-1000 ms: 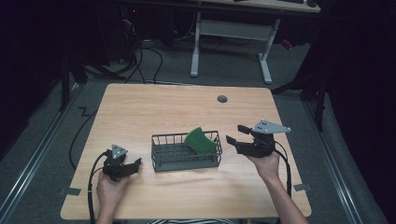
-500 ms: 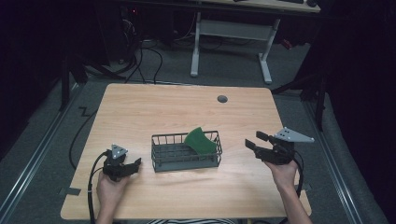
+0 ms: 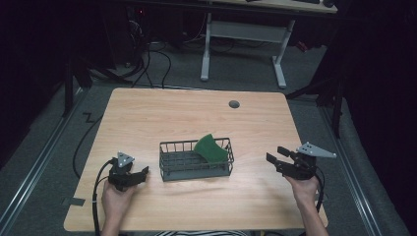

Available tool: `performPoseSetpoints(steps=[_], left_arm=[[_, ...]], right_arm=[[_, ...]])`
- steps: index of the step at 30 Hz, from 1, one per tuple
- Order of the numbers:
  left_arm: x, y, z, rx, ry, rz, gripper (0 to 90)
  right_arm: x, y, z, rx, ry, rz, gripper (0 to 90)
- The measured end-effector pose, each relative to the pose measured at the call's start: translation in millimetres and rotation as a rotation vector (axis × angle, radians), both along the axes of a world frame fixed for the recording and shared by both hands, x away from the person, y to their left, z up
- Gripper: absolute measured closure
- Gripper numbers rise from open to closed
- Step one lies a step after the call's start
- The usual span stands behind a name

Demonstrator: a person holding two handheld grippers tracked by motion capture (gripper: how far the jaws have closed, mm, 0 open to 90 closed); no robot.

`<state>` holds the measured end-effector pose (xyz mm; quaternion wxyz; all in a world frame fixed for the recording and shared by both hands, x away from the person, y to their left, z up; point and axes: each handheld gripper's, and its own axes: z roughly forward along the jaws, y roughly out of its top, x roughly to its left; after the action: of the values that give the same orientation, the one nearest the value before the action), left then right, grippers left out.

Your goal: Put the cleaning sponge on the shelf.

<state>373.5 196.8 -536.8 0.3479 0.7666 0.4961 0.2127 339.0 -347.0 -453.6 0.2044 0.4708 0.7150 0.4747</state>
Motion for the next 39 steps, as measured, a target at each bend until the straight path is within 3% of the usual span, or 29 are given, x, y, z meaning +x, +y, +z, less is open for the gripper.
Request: performPoseSetpoints(steps=[7, 22, 26, 39], left_arm=[[0.0, 0.0, 0.0, 0.0, 0.0, 0.0, 29.7], [0.0, 0.1, 0.0, -0.001, 0.0, 0.0, 29.7], [0.0, 0.0, 0.0, 0.0, 0.0, 0.0, 29.7], [0.0, 0.0, 0.1, 0.001, 0.002, -0.001, 29.7]], right_arm=[[2.0, -6.4, -19.7, 0.016, 0.029, -0.027, 39.8], [10.8, -1.8, -53.2, -0.033, 0.091, -0.062, 40.4], [13.1, 0.3, -58.3, -0.029, 0.102, -0.062, 40.4], [17.6, 10.4, -70.8, -0.084, 0.125, -0.054, 40.4]])
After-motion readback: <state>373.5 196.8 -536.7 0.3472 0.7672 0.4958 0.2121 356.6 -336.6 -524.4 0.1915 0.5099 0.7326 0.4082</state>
